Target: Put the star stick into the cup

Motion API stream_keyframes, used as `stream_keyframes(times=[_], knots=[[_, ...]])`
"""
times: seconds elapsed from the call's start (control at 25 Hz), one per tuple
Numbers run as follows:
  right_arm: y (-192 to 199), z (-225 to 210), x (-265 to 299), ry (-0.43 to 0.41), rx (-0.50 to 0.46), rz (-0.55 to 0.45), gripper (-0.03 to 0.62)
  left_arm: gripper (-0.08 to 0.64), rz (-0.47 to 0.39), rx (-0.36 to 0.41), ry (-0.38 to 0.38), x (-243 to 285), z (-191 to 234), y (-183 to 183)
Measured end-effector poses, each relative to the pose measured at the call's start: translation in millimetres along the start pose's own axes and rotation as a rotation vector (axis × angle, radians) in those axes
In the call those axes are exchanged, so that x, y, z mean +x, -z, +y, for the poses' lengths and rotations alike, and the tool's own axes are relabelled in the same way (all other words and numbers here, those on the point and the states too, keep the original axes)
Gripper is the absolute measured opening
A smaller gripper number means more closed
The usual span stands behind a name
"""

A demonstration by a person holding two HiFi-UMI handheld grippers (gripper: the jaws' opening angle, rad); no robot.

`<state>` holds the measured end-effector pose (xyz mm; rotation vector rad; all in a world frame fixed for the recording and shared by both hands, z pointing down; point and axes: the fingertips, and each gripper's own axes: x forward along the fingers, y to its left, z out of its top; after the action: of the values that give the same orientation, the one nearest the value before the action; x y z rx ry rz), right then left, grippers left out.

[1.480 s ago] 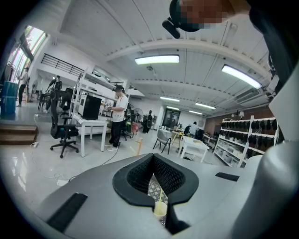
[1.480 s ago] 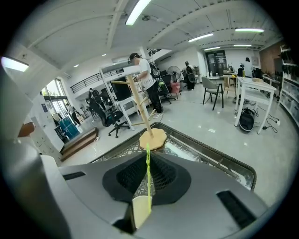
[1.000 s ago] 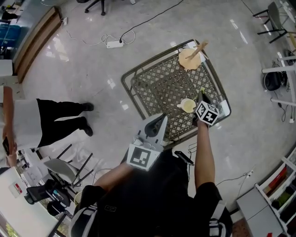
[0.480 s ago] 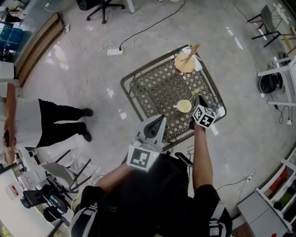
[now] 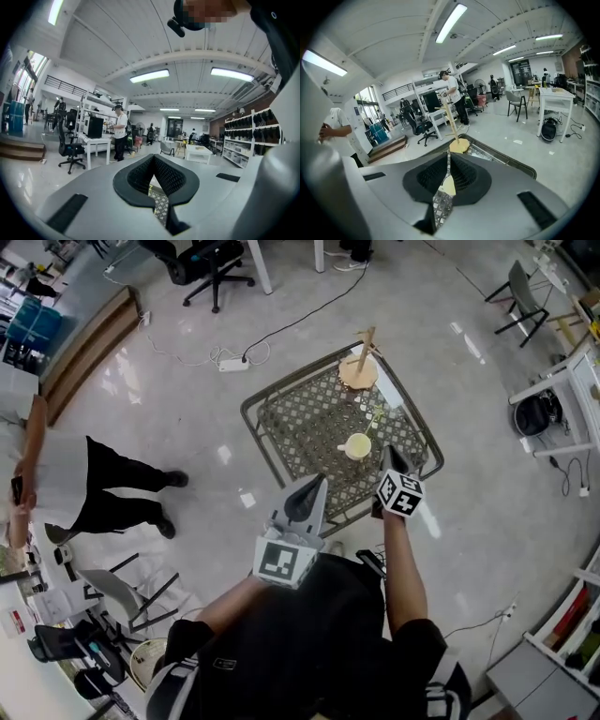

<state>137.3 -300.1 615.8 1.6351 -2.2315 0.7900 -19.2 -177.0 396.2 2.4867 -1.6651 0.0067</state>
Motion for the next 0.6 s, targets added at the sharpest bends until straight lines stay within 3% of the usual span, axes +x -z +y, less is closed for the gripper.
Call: stream_keyframes(times=[0.28,0.4,0.6], knots=[[3,16,-99,-0.079,-0.031,-0.077,0.021,0.015,0.005,0.013,-0.062,-71,-60,8],[6,28,-137,-0.109,-0.042,-0.101,0.021,0.015,0.03,0.04,-0.085,-100,-72,15],[8,50,-187,-0.152,-0.05,-0.138,0.018,0.015,0.003,0.052,-0.12,-131,-83,4]])
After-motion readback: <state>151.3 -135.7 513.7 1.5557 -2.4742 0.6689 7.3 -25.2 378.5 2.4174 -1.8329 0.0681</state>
